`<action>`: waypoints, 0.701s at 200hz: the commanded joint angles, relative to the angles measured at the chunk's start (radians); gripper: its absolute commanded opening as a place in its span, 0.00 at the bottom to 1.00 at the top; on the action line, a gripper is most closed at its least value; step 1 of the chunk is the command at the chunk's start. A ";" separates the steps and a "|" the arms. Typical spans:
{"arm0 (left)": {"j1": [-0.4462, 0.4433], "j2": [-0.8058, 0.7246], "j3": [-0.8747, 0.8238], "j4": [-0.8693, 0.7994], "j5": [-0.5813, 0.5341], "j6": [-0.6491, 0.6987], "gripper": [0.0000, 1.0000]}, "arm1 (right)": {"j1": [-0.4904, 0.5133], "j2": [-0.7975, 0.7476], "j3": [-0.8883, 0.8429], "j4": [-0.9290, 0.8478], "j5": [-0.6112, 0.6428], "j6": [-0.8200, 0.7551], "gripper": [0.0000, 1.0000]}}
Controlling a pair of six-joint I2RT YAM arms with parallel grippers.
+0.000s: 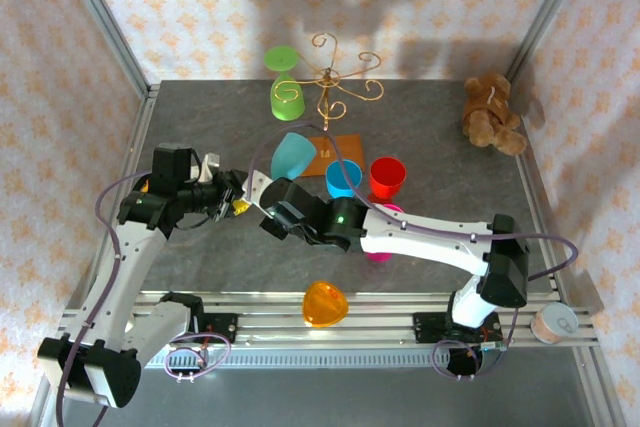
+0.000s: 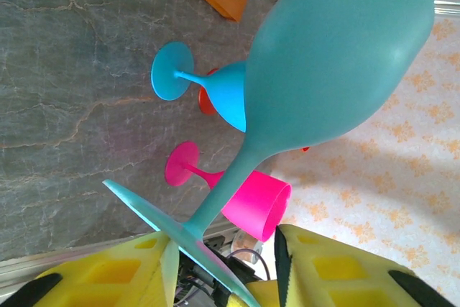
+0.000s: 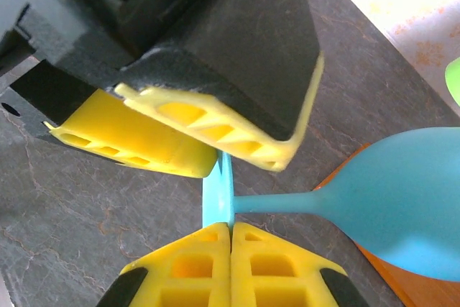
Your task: Take the wine glass off the wine glass rack
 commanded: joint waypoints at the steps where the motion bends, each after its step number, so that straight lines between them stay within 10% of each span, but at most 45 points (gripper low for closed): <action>1: 0.011 -0.002 -0.007 0.050 0.030 -0.004 0.35 | 0.013 0.006 0.039 0.015 0.015 -0.015 0.00; 140: 0.009 -0.002 -0.041 0.073 0.028 -0.014 0.12 | 0.016 -0.001 0.055 0.012 0.017 -0.033 0.00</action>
